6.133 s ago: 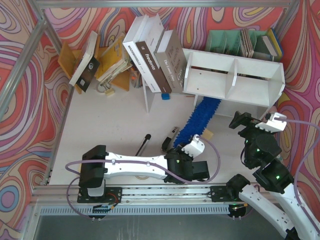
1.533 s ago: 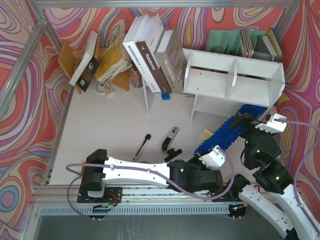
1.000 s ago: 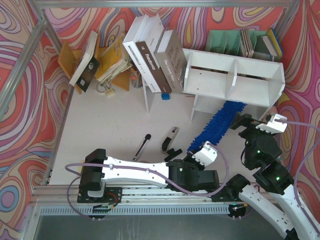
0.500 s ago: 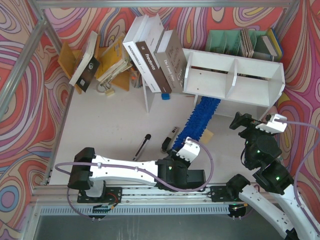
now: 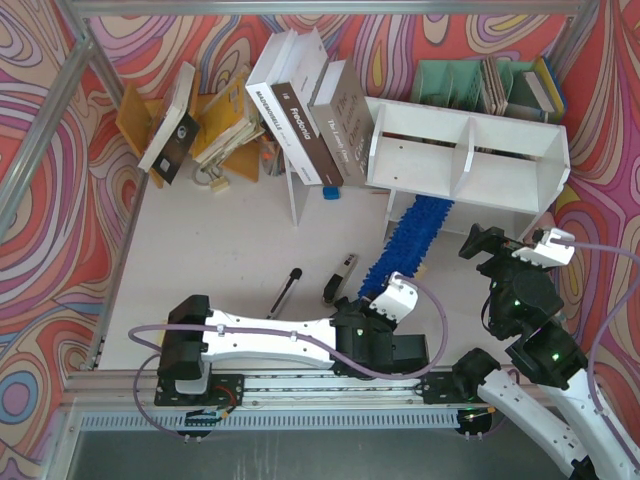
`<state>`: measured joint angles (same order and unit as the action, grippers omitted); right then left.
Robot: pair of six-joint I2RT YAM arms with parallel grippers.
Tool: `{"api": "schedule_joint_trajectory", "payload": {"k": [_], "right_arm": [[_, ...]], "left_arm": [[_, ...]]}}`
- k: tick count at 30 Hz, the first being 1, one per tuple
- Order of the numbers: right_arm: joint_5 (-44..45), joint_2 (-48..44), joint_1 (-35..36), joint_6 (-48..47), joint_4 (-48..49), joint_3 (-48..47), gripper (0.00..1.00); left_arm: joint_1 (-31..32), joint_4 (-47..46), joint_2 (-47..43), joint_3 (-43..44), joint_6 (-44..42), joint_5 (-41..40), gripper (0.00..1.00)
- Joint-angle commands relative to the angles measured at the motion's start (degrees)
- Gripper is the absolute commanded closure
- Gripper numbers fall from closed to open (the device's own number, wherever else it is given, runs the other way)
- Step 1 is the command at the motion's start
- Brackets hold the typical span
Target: Dust the bookshelf with a duster
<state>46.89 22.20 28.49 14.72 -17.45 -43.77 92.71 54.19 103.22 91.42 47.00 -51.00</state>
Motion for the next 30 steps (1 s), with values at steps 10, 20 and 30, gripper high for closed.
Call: {"api": "schedule_joint_trajectory", "payload": {"k": [10,20,30], "right_arm": [[0.6,2.2,-0.1,5.0,-3.4,-3.1,0.14],[1.0,2.6,-0.1,4.3,-2.2,-1.5,0.14],[1.2,2.7,-0.1,3.7,-2.0,-1.2,0.14]], "left_arm": [[-4.6,2.8,-4.9,-4.6,7.1,-3.9,1.0],[-5.4,1.7,-3.3,-5.5,6.5,0.1,1.0],[-5.4,2.9,0.3,-5.8,6.7,3.5,1.0]]}}
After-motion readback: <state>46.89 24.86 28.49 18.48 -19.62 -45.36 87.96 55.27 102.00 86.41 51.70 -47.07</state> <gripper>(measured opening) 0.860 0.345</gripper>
